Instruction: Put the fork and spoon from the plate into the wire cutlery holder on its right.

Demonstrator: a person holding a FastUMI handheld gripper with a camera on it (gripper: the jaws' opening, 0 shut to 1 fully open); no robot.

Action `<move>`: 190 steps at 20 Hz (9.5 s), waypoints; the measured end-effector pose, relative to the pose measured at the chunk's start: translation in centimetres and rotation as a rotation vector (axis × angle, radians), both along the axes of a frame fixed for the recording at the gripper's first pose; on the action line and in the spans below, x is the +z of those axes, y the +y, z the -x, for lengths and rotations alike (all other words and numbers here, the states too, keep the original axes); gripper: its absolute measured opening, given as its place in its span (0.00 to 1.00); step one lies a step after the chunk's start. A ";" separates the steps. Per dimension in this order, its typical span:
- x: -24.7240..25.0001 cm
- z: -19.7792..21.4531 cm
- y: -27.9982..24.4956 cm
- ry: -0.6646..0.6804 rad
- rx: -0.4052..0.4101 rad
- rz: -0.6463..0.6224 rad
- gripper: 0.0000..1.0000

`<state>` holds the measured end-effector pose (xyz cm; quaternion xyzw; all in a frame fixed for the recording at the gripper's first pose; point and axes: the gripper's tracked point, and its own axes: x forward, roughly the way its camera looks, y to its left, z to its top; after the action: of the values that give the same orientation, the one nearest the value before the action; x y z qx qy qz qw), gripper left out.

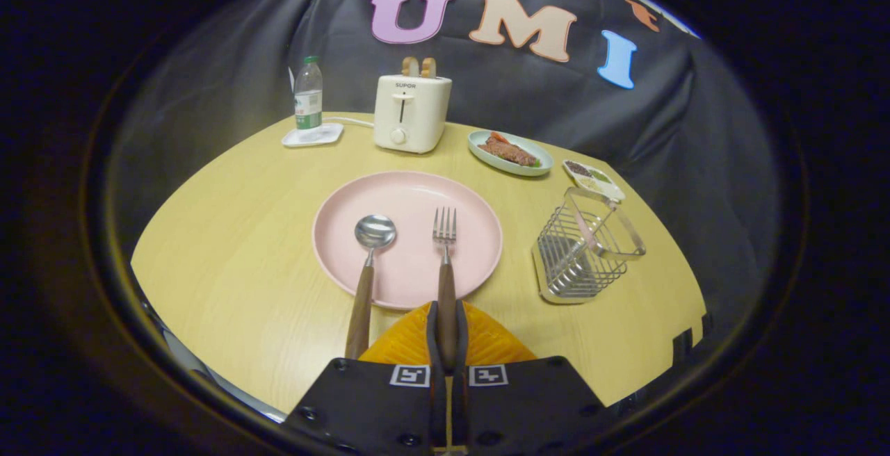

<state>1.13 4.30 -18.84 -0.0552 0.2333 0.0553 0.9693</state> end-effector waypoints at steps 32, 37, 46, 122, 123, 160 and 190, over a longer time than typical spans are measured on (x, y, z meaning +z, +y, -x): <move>7.1 -2.7 -11.0 0.694 -0.670 -0.429 0.06; 5.9 -4.4 -11.2 0.765 -0.647 -0.474 0.06; 4.9 -4.8 -11.1 0.807 -0.600 -0.459 0.11; 1.0 1.9 5.7 -0.002 0.015 0.035 0.03; 1.5 1.9 5.5 0.001 0.009 0.041 0.03; 8.3 -3.6 -8.3 0.517 -0.771 -0.474 0.04; 9.3 -4.1 -11.1 0.552 -0.662 -0.386 1.00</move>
<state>5.26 -6.80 -9.54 0.2201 0.4729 -0.2020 0.8290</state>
